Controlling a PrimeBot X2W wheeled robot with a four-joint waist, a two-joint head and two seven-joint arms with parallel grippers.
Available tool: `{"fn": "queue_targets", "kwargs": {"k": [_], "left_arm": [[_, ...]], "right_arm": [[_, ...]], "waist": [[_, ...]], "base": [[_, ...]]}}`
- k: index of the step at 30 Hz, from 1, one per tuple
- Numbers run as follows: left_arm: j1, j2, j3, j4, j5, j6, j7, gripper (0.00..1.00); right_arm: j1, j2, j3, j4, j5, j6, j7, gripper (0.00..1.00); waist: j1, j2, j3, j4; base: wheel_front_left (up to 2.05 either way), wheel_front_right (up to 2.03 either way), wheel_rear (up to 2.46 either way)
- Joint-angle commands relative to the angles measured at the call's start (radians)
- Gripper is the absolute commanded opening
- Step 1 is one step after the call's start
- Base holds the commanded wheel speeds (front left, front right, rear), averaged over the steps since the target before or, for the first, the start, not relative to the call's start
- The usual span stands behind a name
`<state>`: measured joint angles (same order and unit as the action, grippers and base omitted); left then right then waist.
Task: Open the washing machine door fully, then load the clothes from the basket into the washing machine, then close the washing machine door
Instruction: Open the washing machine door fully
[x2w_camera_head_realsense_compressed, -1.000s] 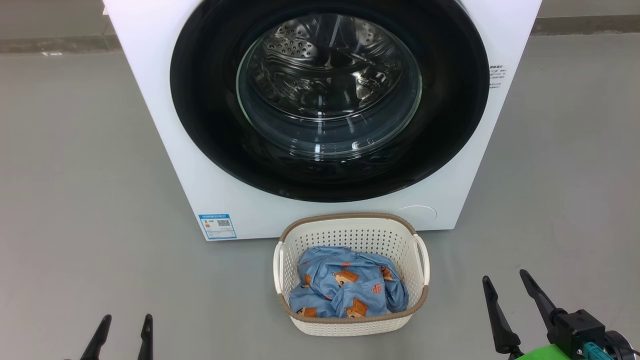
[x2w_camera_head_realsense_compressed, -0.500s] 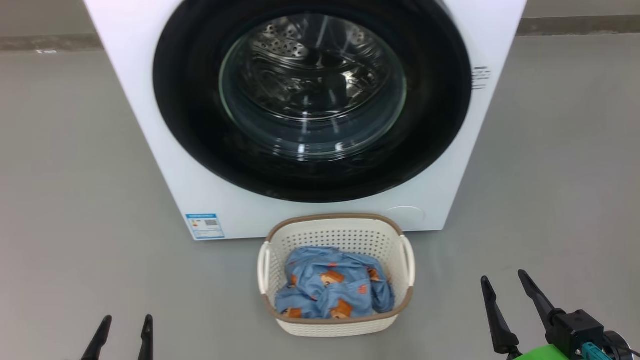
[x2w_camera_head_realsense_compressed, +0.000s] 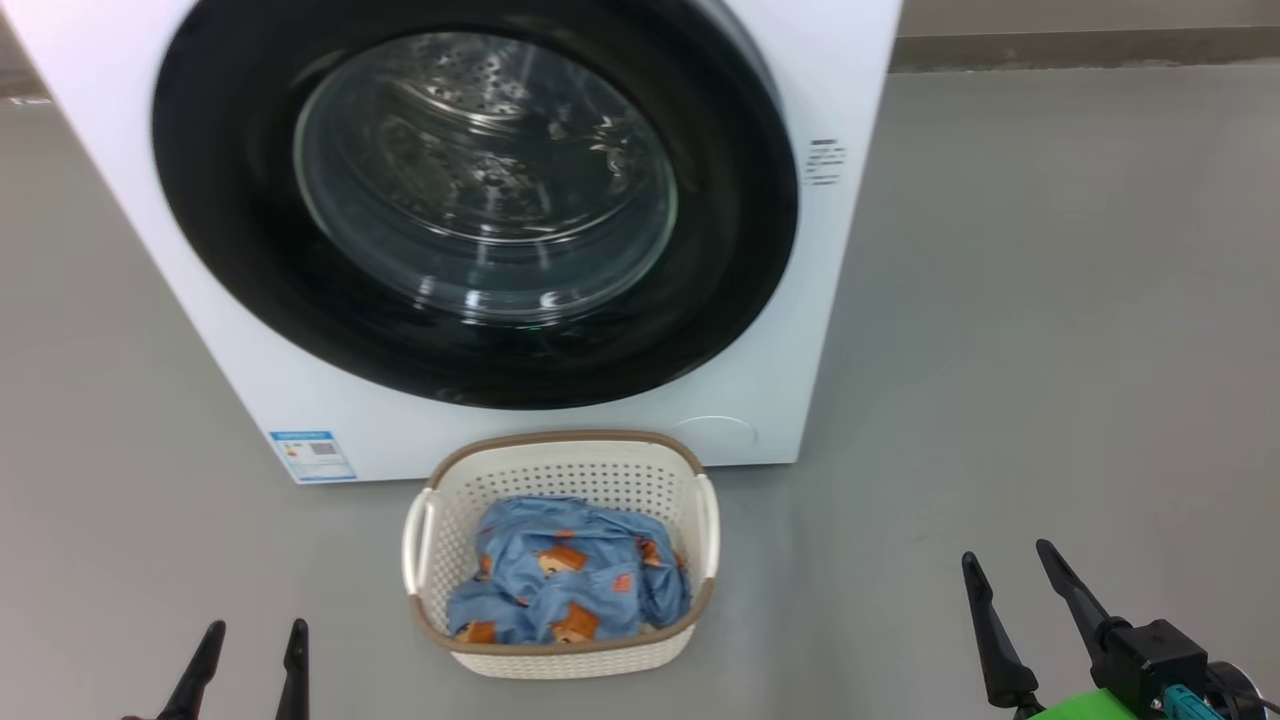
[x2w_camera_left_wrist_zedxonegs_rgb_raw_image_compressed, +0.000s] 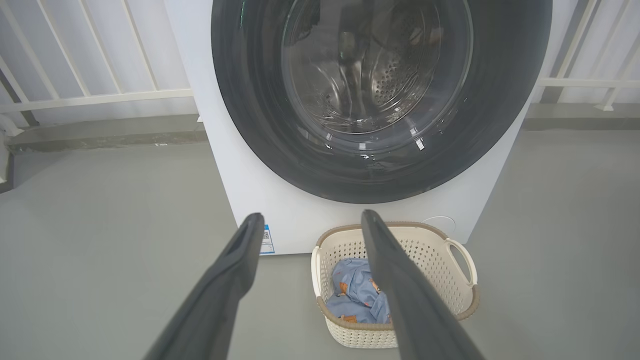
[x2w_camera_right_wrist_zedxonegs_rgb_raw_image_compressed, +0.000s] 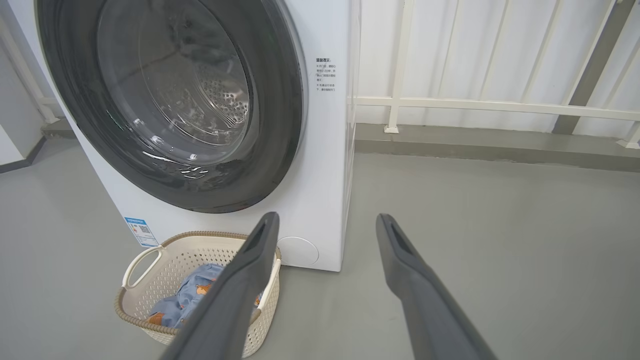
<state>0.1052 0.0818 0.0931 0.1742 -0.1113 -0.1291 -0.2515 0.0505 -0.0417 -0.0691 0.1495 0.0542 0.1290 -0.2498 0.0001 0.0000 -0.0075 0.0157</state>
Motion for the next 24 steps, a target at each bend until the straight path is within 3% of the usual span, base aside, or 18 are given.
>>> {"fn": "queue_targets", "kwargs": {"k": [1, 8, 18, 19, 21, 22, 24], "left_arm": [[-0.019, 0.017, 0.032, -0.031, -0.009, -0.002, -0.010, 1.00], [-0.017, 0.014, 0.032, -0.029, -0.016, -0.002, -0.010, 1.00], [-0.021, 0.011, 0.031, -0.020, -0.016, -0.002, -0.010, 1.00], [-0.021, 0.010, 0.031, -0.020, -0.016, -0.002, -0.010, 1.00], [-0.021, 0.009, 0.030, -0.019, -0.015, -0.002, -0.010, 1.00], [-0.020, 0.009, 0.029, -0.019, -0.016, -0.002, -0.010, 1.00], [-0.018, 0.008, 0.028, -0.017, -0.016, -0.002, -0.010, 1.00]], "right_arm": [[-0.014, -0.009, 0.028, -0.026, -0.002, 0.002, -0.012, 1.00], [-0.016, -0.009, 0.032, -0.026, -0.002, 0.002, -0.012, 1.00], [-0.017, -0.009, 0.036, -0.032, 0.005, 0.002, -0.012, 1.00], [-0.016, -0.009, 0.039, -0.031, 0.006, 0.002, -0.012, 0.84], [-0.015, -0.009, 0.041, -0.029, 0.009, 0.002, -0.012, 0.05], [-0.015, -0.009, 0.043, -0.028, 0.013, 0.002, -0.012, 0.00], [-0.014, -0.009, 0.046, -0.026, 0.016, 0.002, -0.012, 0.00]], "waist": [[0.0000, 0.0000, 0.001, 0.000], [0.0000, 0.0000, 0.001, -0.002], [0.0000, 0.0000, -0.006, 0.000], [0.0000, 0.0000, -0.008, 0.001], [0.0000, 0.0000, -0.010, 0.002], [0.0000, 0.0000, -0.012, 0.003], [0.0000, 0.0000, -0.015, 0.005]], "base": [[0.80, 0.80, -1.60], [0.48, 0.48, -0.97], [0.03, 0.03, -0.05], [0.00, 0.00, 0.00], [0.00, 0.00, 0.00], [0.00, 0.00, 0.00], [0.00, 0.00, 0.00]]}}
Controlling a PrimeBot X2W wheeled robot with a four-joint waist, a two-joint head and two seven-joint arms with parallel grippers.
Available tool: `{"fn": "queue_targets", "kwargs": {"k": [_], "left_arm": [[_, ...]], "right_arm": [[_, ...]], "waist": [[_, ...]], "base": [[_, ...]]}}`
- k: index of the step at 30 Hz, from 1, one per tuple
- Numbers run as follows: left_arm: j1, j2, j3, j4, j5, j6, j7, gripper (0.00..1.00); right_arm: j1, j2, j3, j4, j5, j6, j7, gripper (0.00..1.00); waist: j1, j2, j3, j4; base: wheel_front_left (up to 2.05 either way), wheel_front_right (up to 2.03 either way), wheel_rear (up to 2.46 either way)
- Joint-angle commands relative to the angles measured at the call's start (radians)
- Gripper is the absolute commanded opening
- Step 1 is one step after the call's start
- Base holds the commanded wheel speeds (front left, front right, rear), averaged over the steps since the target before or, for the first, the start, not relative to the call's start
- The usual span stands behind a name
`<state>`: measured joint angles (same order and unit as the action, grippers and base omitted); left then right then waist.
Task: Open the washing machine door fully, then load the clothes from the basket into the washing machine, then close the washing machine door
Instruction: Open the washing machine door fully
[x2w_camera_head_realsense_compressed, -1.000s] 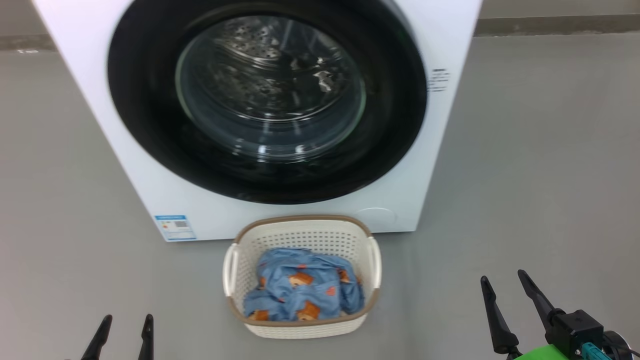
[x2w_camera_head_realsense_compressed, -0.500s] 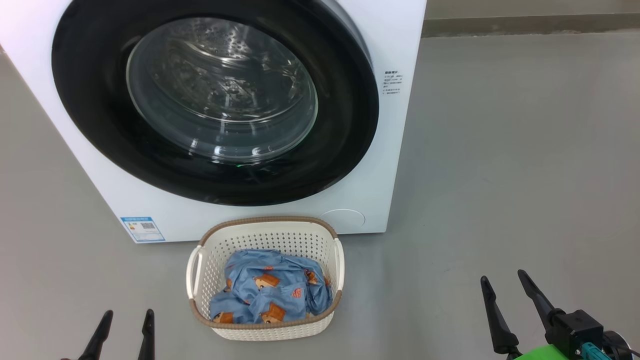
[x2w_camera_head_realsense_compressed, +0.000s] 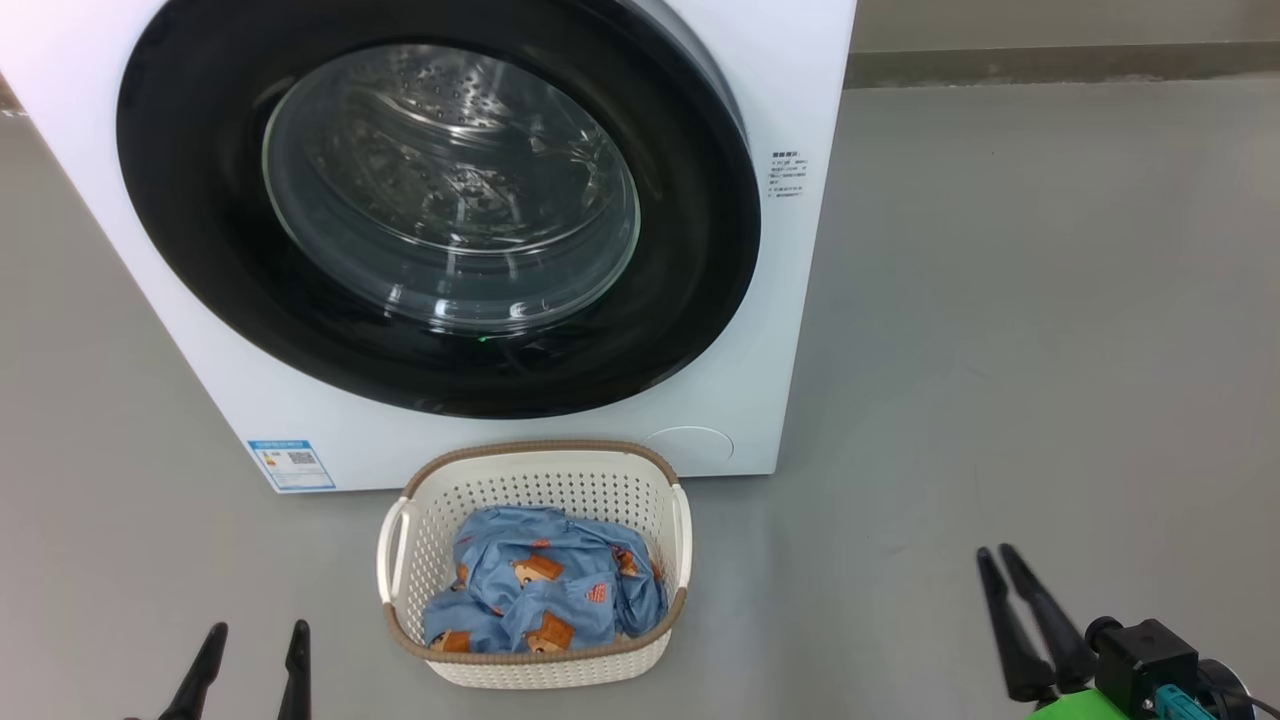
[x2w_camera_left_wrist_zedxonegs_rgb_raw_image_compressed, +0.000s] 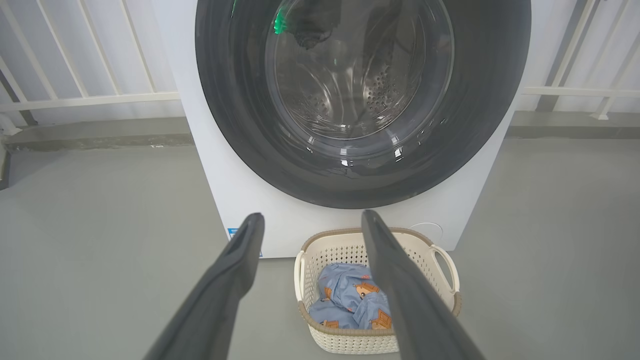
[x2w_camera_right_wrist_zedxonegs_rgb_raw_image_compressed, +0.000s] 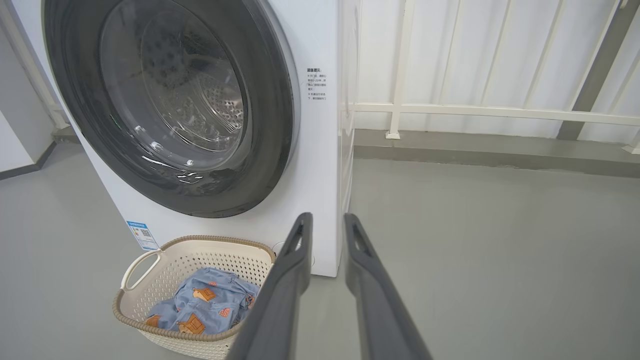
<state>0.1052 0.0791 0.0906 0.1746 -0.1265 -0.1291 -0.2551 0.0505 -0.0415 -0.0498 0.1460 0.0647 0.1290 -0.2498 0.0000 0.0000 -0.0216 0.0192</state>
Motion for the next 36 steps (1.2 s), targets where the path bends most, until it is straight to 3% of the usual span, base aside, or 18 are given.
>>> {"fn": "queue_targets", "kwargs": {"k": [1, 12, 23, 30, 36], "left_arm": [[-0.018, 0.011, 0.030, -0.017, 0.000, -0.002, -0.007, 1.00], [-0.012, 0.011, 0.027, -0.016, -0.001, -0.002, -0.007, 1.00], [-0.005, 0.019, 0.026, -0.020, -0.002, -0.002, -0.007, 1.00], [-0.003, 0.028, 0.024, -0.022, -0.004, -0.002, -0.007, 1.00], [-0.008, 0.031, 0.016, -0.024, -0.011, -0.002, -0.007, 1.00]], "right_arm": [[-0.014, -0.009, 0.027, -0.022, 0.007, 0.002, -0.012, 0.00], [-0.010, -0.009, 0.029, -0.026, 0.026, 0.002, -0.012, 0.00], [-0.006, -0.009, 0.034, -0.040, 0.150, 0.002, -0.012, 0.00], [-0.007, -0.009, 0.006, -0.039, 0.441, 0.002, -0.012, 0.00], [-0.044, -0.009, -0.079, 0.012, 0.903, 0.002, -0.012, 0.00]], "waist": [[0.0000, 0.0000, -0.002, 0.001], [0.0000, 0.0000, -0.010, 0.004], [0.0000, 0.0000, -0.001, -0.007], [0.0000, 0.0000, 0.008, -0.008], [0.0000, 0.0000, 0.021, 0.006]], "base": [[0.00, 0.00, 0.00], [0.00, 0.00, 0.00], [0.00, 0.00, 0.00], [0.00, 0.00, 0.00], [0.00, 0.00, 0.00]]}}
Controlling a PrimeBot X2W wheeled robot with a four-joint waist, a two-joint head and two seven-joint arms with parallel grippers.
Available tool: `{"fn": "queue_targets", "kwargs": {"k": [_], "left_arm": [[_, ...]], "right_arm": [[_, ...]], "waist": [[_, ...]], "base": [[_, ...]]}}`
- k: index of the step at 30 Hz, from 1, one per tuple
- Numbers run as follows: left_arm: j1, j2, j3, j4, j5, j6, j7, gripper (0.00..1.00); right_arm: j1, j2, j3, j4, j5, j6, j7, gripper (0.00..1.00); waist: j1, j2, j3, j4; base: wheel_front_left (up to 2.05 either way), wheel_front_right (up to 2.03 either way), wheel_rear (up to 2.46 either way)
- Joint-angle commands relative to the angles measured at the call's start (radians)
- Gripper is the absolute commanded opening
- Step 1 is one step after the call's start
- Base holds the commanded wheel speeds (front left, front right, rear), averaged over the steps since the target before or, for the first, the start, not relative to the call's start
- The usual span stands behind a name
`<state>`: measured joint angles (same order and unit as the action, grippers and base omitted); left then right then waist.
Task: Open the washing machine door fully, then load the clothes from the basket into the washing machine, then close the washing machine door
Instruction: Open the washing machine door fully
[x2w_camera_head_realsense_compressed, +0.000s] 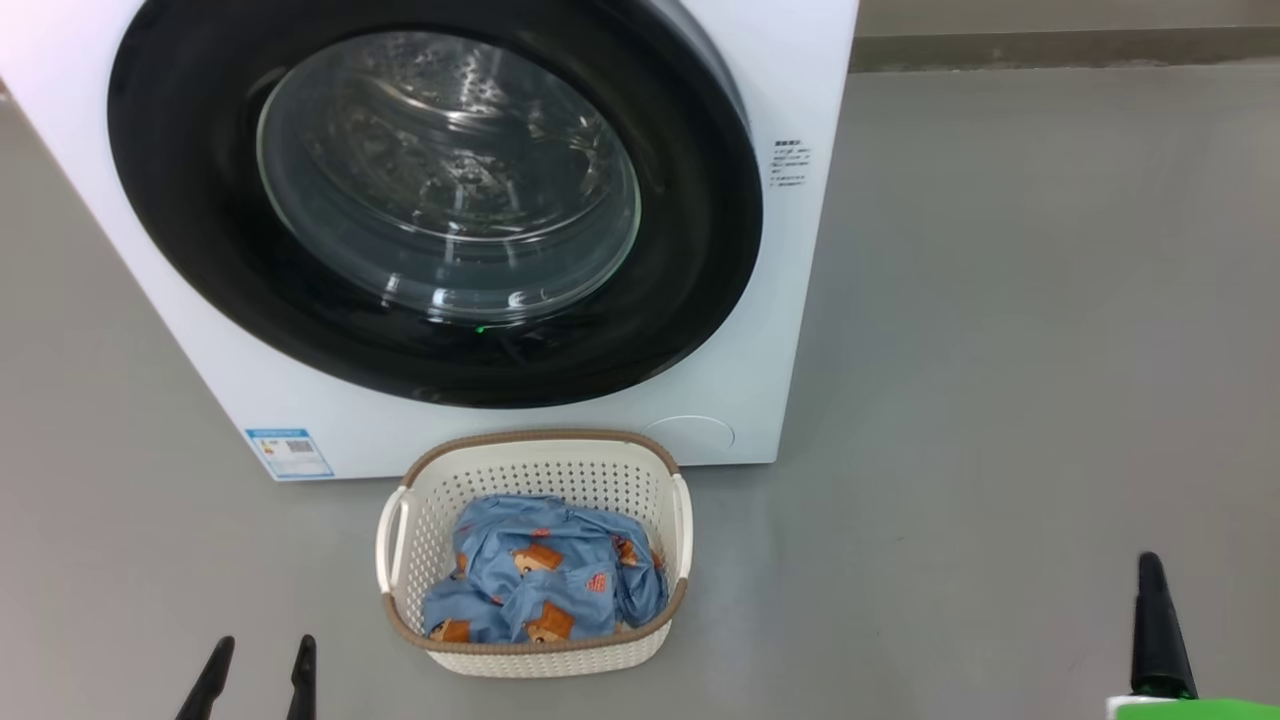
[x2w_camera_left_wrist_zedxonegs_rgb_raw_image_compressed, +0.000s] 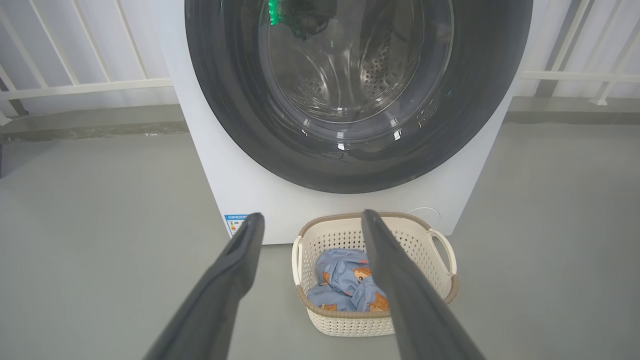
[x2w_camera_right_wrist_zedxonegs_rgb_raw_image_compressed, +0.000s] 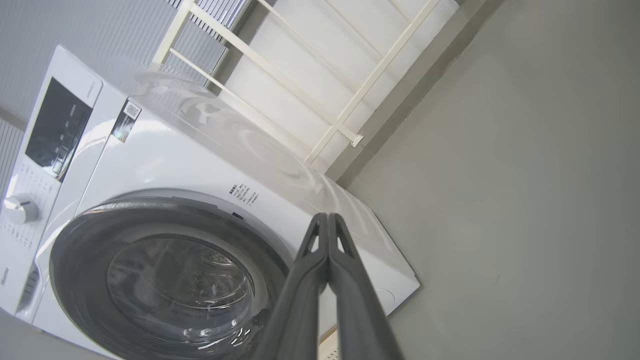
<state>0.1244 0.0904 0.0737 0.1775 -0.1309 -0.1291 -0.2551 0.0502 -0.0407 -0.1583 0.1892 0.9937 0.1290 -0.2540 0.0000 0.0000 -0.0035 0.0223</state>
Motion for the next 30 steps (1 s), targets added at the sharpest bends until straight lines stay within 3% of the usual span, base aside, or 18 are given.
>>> {"fn": "queue_targets", "kwargs": {"k": [1, 9, 14, 20, 30], "left_arm": [[-0.028, 0.020, 0.031, -0.028, -0.008, -0.002, -0.007, 1.00], [-0.033, 0.027, 0.021, -0.040, -0.016, -0.002, -0.007, 1.00], [-0.050, 0.031, 0.031, -0.060, -0.024, -0.002, -0.007, 1.00], [-0.075, 0.055, 0.044, -0.079, -0.043, -0.002, -0.007, 1.00], [-0.101, 0.091, 0.044, -0.094, -0.059, -0.002, -0.007, 1.00]], "right_arm": [[-0.051, -0.009, 0.019, -0.011, 0.039, 0.002, -0.008, 0.00], [-0.112, -0.036, -0.054, 0.105, 0.449, 0.002, 0.016, 0.00], [-0.202, -0.088, -0.140, 0.160, 0.606, 0.002, 0.071, 0.00], [-0.338, -0.145, -0.180, 0.190, 0.638, 0.002, 0.140, 0.00], [-0.561, -0.182, -0.128, 0.198, 0.576, 0.002, 0.157, 0.00]], "waist": [[0.0000, 0.0000, 0.005, 0.007], [0.0000, 0.0000, 0.040, 0.041], [0.0000, 0.0000, 0.110, 0.054], [0.0000, 0.0000, 0.213, 0.071], [0.0000, 0.0000, 0.370, 0.075]], "base": [[0.00, 0.00, 0.00], [0.00, 0.00, 0.00], [0.00, 0.00, 0.00], [0.00, 0.00, 0.00], [0.00, 0.00, 0.00]]}}
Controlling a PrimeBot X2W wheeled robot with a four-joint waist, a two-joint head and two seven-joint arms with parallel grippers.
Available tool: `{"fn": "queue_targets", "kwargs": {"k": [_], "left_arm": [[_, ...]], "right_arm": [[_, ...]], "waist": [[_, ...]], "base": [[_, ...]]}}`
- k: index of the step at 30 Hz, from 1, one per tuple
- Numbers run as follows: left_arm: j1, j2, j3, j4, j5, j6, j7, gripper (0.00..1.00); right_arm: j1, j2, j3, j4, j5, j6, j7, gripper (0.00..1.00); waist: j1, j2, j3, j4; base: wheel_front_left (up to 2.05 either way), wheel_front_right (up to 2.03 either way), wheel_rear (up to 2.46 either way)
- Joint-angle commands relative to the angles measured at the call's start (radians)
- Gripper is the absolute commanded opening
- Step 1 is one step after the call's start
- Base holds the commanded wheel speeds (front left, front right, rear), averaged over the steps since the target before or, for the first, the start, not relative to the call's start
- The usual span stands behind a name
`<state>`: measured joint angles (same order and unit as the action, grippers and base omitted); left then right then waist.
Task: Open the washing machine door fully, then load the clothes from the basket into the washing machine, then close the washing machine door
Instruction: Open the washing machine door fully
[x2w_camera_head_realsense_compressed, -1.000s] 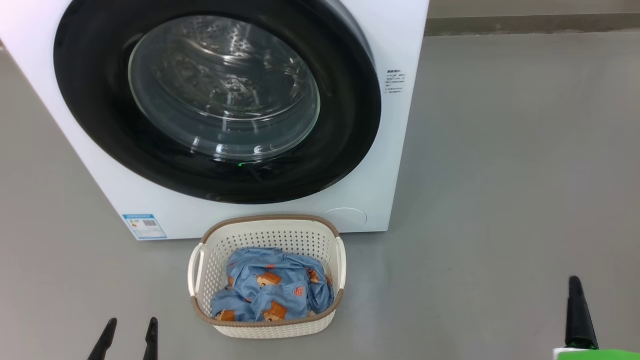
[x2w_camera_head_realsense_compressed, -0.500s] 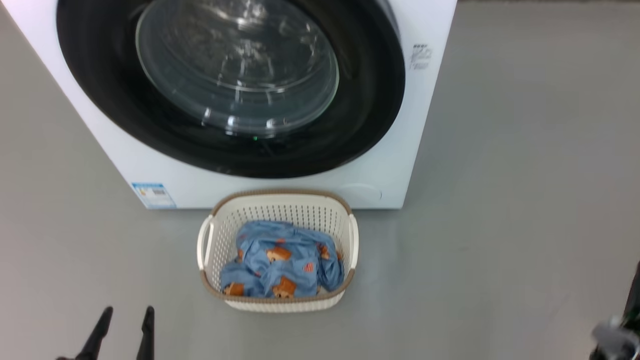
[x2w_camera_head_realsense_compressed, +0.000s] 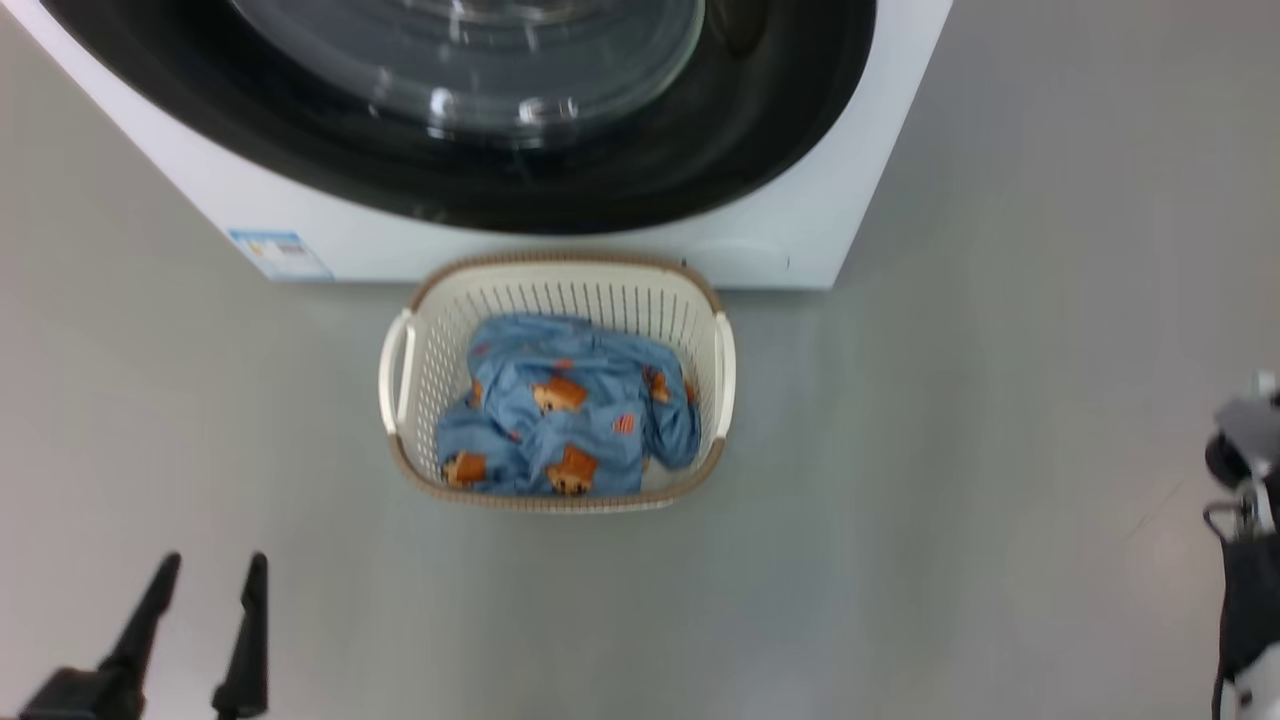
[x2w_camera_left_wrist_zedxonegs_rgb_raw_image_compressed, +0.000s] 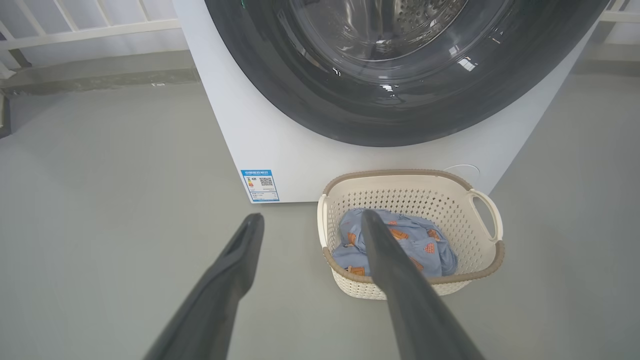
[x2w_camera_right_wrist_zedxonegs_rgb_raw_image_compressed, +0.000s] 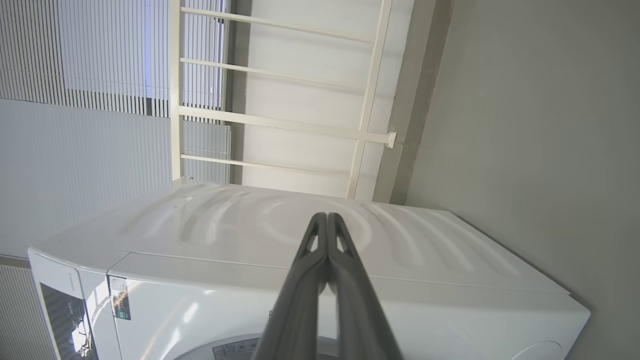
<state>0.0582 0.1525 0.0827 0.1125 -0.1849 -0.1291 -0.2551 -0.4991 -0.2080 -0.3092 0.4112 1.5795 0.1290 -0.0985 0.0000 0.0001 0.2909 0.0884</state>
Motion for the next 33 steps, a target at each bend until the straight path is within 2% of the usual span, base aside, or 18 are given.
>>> {"fn": "queue_targets", "kwargs": {"k": [1, 10, 16, 22, 33], "left_arm": [[-0.039, 0.034, 0.037, -0.029, -0.008, -0.002, -0.007, 1.00], [-0.052, 0.076, 0.034, -0.048, -0.026, -0.002, -0.007, 1.00], [-0.067, 0.076, 0.032, -0.053, -0.036, -0.002, -0.007, 1.00], [-0.078, 0.070, 0.027, -0.044, -0.044, -0.002, -0.007, 1.00], [-0.089, 0.068, 0.009, -0.033, -0.049, -0.002, -0.007, 1.00]], "right_arm": [[-0.033, -0.015, 0.030, -0.023, -0.014, 0.002, 0.002, 0.00], [-0.225, -0.048, 0.140, -0.026, -0.045, 0.002, 0.075, 0.00], [-0.360, -0.085, 0.219, -0.050, -0.064, 0.002, 0.145, 0.00], [-0.469, -0.104, 0.290, -0.065, -0.078, 0.002, 0.182, 0.00], [-0.571, -0.117, 0.414, -0.042, -0.074, 0.002, 0.279, 0.00]], "waist": [[0.0000, -0.0001, 0.090, 0.009], [0.0000, -0.0001, 0.202, 0.018], [0.0000, -0.0001, 0.251, 0.041], [0.0000, -0.0001, 0.270, 0.062], [0.0000, -0.0001, 0.276, 0.095]], "base": [[0.00, 0.00, 0.00], [0.00, 0.00, 0.00], [0.00, 0.00, 0.00], [0.00, 0.00, 0.00], [0.00, 0.00, 0.00]]}}
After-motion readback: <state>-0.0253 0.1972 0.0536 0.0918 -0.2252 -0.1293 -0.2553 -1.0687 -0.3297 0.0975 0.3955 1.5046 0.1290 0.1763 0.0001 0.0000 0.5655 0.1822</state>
